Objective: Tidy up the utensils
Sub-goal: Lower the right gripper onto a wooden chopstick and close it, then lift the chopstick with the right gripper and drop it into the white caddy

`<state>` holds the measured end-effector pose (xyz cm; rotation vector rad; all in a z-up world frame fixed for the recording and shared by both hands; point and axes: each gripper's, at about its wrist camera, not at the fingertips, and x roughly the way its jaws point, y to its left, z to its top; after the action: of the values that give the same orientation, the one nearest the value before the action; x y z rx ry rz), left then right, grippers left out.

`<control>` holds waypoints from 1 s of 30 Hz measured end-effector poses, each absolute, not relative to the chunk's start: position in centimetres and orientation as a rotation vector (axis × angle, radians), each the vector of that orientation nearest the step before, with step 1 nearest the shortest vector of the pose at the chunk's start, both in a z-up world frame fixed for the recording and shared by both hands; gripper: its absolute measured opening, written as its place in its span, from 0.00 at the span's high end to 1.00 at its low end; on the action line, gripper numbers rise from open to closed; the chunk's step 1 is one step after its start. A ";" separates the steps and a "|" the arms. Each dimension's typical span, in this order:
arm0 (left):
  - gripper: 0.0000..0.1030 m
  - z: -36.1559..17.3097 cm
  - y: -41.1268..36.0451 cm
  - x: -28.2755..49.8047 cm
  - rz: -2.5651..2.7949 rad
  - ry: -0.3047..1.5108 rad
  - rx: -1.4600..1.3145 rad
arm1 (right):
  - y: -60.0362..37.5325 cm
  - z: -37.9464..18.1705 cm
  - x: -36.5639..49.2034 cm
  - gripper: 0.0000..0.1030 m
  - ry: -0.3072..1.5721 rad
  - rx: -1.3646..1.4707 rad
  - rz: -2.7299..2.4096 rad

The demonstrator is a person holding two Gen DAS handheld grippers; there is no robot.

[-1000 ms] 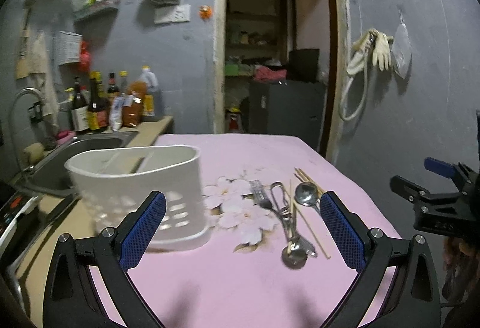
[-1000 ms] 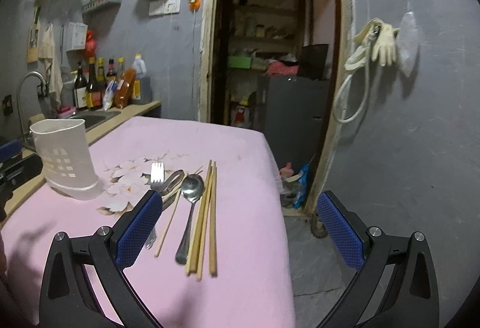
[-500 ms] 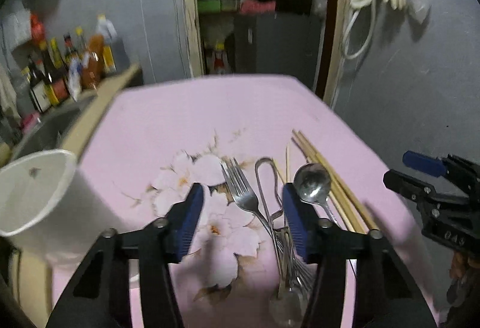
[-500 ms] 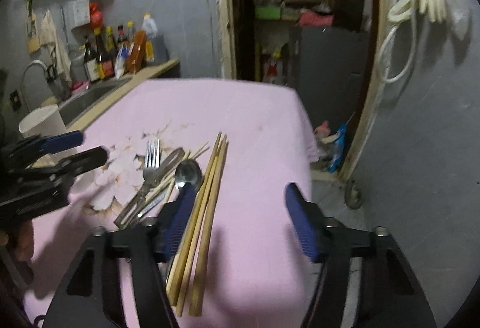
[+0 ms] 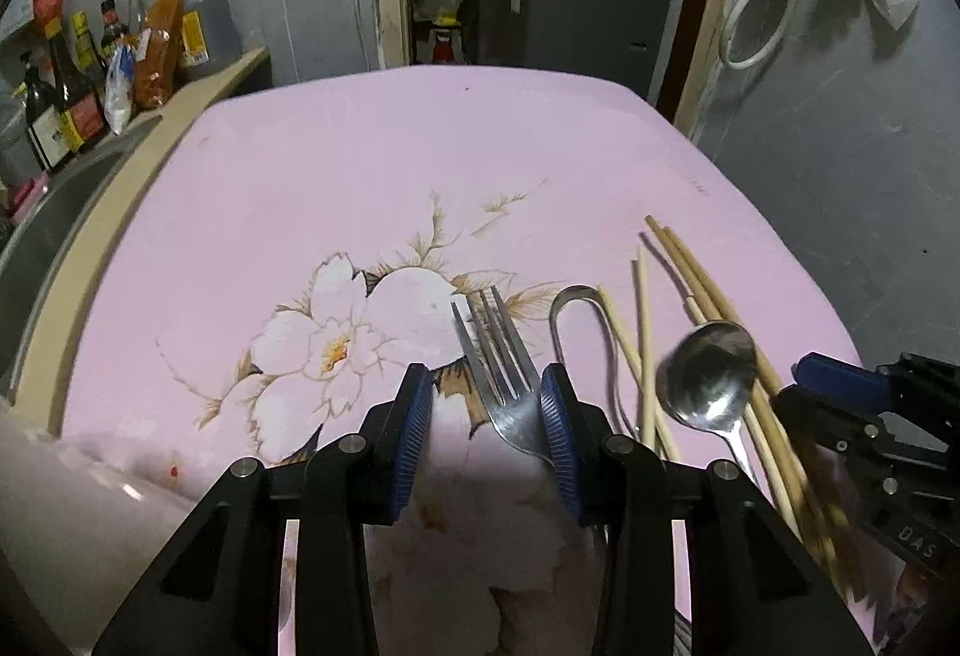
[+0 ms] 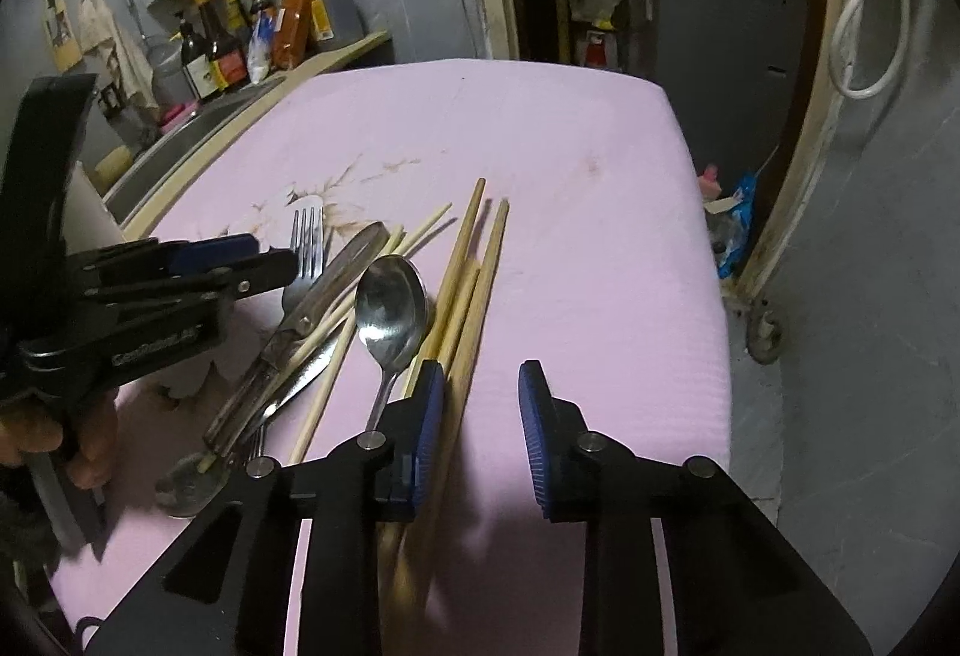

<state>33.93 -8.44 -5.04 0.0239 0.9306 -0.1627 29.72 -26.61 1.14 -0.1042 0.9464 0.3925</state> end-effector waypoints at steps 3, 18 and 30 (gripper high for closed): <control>0.68 -5.4 -8.0 34.7 -0.173 0.950 -0.004 | -26.6 1.0 30.4 0.84 0.958 -0.095 0.392; 0.83 -5.1 -7.8 36.2 -0.228 0.967 -0.085 | -27.0 0.7 33.5 0.90 1.027 -0.016 0.389; 0.99 -4.2 -8.3 36.0 -0.263 0.907 -0.102 | -26.6 0.0 37.0 0.95 1.103 0.018 0.379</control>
<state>36.03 -8.33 -4.18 -0.1021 0.9073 -0.2630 36.96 -26.57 0.00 0.0180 1.1028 0.3786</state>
